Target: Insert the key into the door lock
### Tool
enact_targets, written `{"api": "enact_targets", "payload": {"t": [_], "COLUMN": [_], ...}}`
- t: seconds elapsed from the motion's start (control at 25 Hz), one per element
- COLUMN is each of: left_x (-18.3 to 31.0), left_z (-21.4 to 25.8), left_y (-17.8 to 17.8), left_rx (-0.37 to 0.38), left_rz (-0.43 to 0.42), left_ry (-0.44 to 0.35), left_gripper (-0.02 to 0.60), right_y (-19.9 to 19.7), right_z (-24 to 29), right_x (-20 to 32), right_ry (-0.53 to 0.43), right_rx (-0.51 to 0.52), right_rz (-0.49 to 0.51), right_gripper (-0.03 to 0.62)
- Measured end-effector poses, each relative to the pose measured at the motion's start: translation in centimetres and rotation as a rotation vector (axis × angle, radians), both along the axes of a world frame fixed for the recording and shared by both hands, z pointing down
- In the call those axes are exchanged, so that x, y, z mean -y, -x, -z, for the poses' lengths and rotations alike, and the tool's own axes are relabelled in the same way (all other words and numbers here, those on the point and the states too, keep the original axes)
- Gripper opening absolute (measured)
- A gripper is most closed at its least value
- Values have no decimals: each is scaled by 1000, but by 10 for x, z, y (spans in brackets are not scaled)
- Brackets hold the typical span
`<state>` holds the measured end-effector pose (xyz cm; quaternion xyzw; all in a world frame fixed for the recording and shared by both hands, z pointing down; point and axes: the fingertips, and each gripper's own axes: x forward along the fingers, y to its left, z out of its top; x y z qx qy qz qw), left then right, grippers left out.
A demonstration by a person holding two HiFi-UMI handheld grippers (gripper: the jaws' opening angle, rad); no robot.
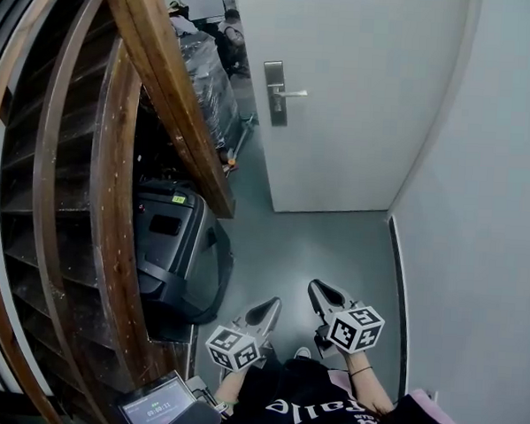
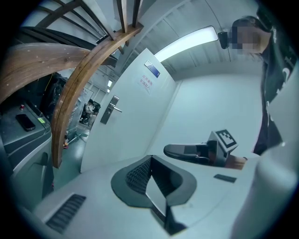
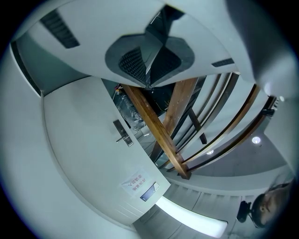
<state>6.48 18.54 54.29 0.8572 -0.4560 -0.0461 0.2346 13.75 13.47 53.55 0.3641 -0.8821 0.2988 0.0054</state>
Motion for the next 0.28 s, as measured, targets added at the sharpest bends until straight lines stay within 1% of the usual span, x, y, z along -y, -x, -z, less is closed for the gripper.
{"api": "enact_targets", "payload": {"t": [0.28], "left_x": [-15], "left_z": [0], "left_y": [-12], "left_rx": [10], "left_rz": [3], "left_ry": [-2], "left_gripper": [5], "right_y": [-10], "right_z": [-1], "right_x": [-14], "right_ry": [-4], "right_rx": [7], "right_rz": [10], "right_gripper": [41]}}
